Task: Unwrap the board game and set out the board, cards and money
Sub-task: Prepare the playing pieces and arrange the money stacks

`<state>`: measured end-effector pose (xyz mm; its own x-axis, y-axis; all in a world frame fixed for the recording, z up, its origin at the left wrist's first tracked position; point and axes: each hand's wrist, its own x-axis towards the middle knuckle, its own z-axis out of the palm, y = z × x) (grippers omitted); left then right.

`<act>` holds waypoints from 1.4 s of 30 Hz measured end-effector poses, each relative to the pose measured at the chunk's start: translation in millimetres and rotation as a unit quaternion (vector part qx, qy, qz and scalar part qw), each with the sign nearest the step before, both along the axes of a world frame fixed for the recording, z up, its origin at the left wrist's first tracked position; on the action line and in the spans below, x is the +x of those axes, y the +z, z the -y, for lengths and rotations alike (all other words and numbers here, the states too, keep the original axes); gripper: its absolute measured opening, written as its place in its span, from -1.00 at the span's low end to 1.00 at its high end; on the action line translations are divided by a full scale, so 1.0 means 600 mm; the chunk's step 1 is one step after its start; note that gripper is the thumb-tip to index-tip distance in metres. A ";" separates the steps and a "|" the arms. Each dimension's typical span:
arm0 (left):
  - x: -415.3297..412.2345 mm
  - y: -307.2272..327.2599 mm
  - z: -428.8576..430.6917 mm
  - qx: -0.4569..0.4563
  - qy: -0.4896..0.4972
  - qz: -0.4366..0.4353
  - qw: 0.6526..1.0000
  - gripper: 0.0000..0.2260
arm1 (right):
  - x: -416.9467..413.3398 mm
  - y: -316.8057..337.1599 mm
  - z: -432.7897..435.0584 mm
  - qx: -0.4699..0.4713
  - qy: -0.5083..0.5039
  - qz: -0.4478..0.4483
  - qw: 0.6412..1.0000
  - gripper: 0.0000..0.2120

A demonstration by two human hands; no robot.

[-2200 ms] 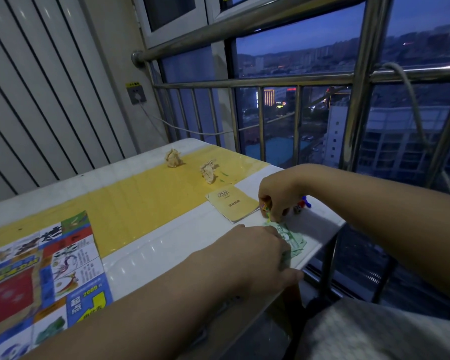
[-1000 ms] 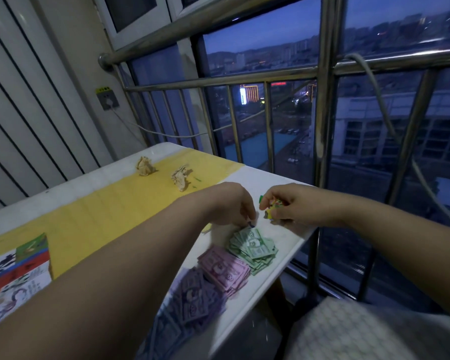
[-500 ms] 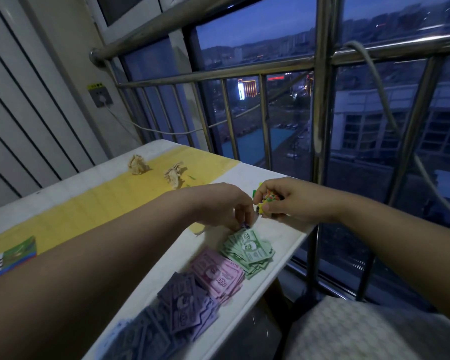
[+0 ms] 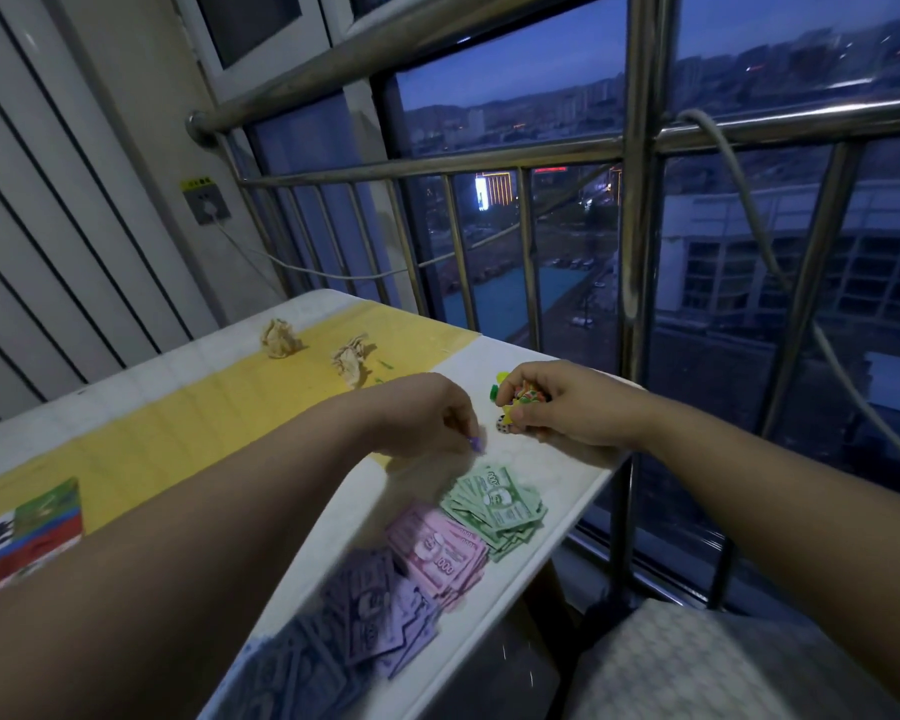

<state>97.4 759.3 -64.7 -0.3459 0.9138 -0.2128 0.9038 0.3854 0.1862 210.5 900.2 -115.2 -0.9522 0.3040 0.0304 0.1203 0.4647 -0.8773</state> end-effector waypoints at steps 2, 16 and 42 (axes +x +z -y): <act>0.000 0.002 0.018 0.062 0.047 0.047 0.996 -0.95 | 0.006 0.003 0.004 -0.021 -0.012 -0.002 1.000 -0.88; 0.118 0.043 0.199 0.440 0.222 0.366 0.790 -0.89 | 0.053 0.101 0.232 -0.423 0.003 -0.134 0.896 -0.76; 0.235 -0.056 0.537 0.552 0.346 0.751 0.113 -0.68 | 0.066 0.074 0.607 0.337 0.297 0.019 0.893 -0.62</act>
<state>238.1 436.8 -98.6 -0.7468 0.5353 -0.3946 -0.6403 -0.7392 0.2089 250.0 536.0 -70.7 -0.9438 -0.3300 -0.0198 -0.2991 0.8779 -0.3740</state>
